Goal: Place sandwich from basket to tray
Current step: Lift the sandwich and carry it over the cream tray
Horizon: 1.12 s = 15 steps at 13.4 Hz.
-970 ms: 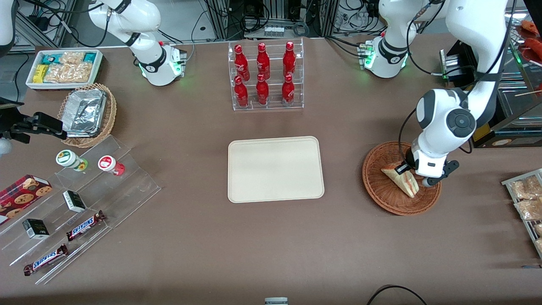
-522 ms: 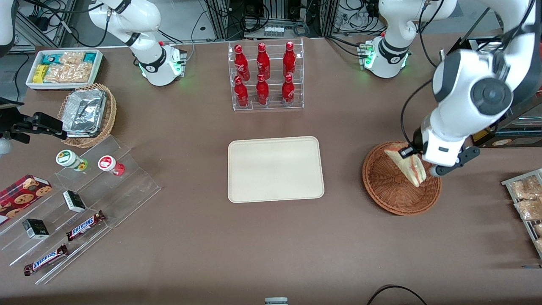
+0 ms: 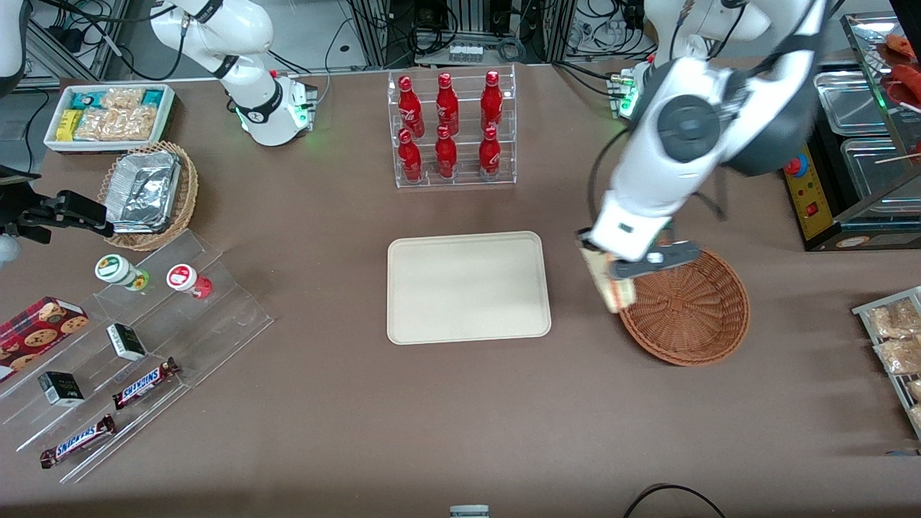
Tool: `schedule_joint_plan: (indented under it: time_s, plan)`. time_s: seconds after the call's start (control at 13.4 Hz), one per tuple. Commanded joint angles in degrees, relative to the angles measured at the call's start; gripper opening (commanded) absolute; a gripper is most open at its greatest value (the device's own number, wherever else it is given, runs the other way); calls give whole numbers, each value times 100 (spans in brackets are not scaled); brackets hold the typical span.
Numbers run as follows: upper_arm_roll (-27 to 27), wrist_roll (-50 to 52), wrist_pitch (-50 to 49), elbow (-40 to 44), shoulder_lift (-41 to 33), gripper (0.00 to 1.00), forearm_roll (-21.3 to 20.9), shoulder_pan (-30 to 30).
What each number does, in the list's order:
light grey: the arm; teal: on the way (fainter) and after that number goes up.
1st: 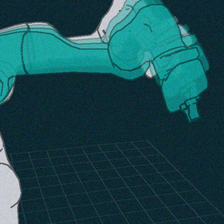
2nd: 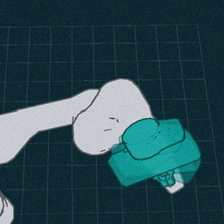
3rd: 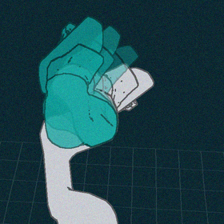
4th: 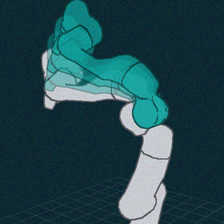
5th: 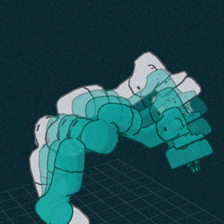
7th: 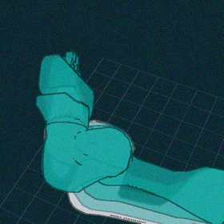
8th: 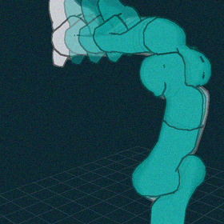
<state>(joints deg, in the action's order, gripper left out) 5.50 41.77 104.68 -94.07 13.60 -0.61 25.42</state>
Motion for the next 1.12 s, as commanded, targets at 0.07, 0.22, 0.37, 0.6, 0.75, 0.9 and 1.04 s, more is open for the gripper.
schedule_joint_plan:
  time_s: [0.07, 0.22, 0.37, 0.6, 0.75, 0.9, 1.04]
  plan:
    - [-49, 296, 210, 757, 1019, 0, -53, 779]
    - [-49, 305, 665, 811, 1363, 0, -44, 1017]
    - [-49, 323, 1053, 811, 1662, 0, -70, 1289]
    - [-40, 306, 1580, 820, 2023, 0, -71, 1404]
    - [-57, 323, 1844, 811, 2208, 0, -88, 1658]
    - [-49, 314, 2081, 794, 2270, 0, -62, 1695]
    - [-57, 314, 2240, 785, 2410, 0, -97, 1729]
